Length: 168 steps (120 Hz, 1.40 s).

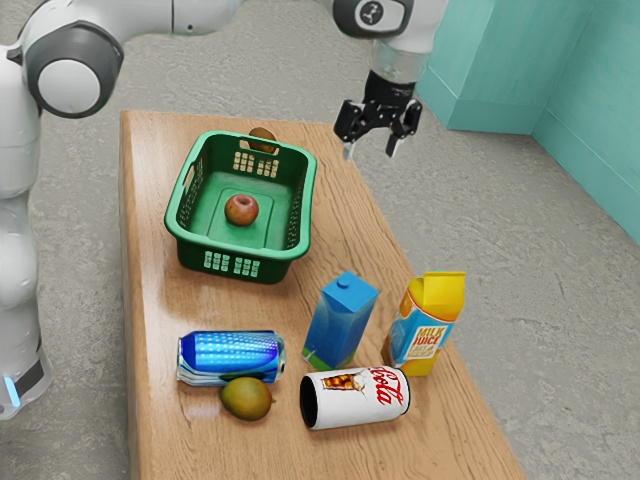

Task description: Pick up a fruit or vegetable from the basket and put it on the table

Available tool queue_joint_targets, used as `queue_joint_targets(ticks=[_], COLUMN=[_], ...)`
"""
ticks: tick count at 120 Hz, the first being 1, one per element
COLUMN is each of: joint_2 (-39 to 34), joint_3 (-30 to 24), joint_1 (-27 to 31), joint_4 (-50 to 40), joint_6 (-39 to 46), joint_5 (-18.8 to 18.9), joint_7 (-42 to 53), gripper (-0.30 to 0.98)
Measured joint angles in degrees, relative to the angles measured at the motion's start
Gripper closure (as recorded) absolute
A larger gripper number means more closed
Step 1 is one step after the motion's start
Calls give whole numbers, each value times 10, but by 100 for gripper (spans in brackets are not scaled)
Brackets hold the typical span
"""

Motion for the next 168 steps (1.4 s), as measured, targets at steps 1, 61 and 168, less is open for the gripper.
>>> queue_joint_targets(ticks=[1,61,168], joint_2=[-1,-21,-301], joint_3=[0,-1,131], joint_1=[0,-32,64], joint_4=[0,-1,-551], joint_6=[0,-25,270], joint_5=[0,-18,-51], joint_7=[-5,-91,-373], gripper=[0,0,0])
